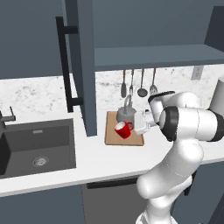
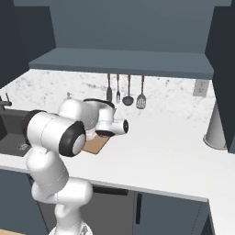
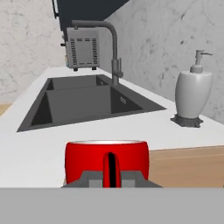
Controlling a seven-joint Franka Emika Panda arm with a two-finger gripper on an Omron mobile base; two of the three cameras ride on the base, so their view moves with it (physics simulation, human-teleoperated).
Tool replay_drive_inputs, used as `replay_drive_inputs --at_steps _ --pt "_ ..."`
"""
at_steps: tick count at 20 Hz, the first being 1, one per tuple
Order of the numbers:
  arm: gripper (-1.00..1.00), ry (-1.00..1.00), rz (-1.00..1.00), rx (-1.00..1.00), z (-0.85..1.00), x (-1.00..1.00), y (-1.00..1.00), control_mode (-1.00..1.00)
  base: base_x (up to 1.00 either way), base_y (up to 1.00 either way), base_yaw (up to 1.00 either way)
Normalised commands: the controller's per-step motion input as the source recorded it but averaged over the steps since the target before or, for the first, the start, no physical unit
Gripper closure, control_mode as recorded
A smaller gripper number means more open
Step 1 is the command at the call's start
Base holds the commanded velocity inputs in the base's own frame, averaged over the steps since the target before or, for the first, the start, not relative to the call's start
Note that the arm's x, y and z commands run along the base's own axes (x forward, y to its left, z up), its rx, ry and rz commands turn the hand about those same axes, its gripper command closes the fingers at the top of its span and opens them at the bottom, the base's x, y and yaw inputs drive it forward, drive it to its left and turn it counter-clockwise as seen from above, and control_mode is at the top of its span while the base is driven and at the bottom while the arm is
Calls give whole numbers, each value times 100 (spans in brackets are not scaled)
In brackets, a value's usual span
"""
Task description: Pick the kettle from the counter and place it on the tray. Then pick the mug from the cabinet and place it on the tray. Then close the cabinet doors.
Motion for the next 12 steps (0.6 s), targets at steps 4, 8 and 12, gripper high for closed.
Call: replay_drive_inputs --at_steps 4,8,12 --pt "100 0 0 0 -22 11 -12 -100 0 0 0" --pt "100 0 0 0 -19 2 -24 -100 0 0 0" --pt "100 -1 0 0 -17 4 -17 -100 0 0 0"
